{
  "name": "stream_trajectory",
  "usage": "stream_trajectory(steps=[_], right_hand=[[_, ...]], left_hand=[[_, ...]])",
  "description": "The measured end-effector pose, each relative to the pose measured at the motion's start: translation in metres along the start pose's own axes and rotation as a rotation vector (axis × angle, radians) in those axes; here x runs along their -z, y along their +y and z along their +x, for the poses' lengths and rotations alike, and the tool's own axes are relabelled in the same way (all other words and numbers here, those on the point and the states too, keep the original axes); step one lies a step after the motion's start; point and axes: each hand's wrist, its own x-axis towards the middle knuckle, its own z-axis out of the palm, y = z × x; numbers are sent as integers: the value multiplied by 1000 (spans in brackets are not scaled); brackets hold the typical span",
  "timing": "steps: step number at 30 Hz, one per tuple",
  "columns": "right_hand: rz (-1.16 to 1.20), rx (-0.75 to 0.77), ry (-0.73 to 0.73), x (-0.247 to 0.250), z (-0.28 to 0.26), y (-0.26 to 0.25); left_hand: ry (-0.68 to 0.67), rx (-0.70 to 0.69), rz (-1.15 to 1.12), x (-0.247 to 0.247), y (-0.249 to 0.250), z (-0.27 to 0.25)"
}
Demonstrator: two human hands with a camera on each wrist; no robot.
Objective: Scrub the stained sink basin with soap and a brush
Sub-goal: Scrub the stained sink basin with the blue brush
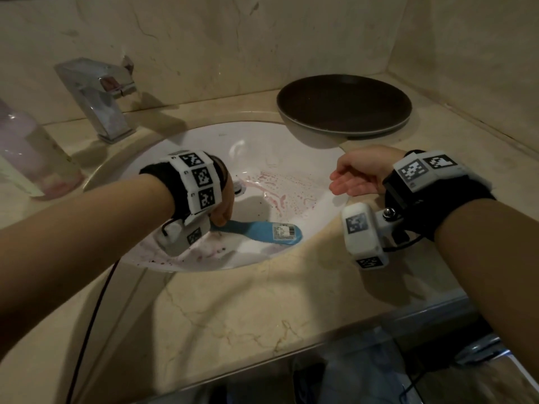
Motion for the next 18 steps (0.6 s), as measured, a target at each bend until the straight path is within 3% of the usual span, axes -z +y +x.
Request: stream_trajectory(steps=[2, 5, 9, 15, 18], right_hand=[[-8, -2, -11, 0, 2, 0], [-9, -7, -28, 1, 3, 0], [-10, -7, -27, 1, 3, 0], [-11, -2, -21, 2, 3, 0], [-4, -1, -23, 2, 3, 0]], left_hand=[[-67, -13, 75, -10, 4, 3], [-33, -12, 148, -14, 8, -2], [-5, -103, -40, -9, 5, -2], [-205, -207, 42, -9, -5, -15], [-172, -5, -199, -15, -10, -6]])
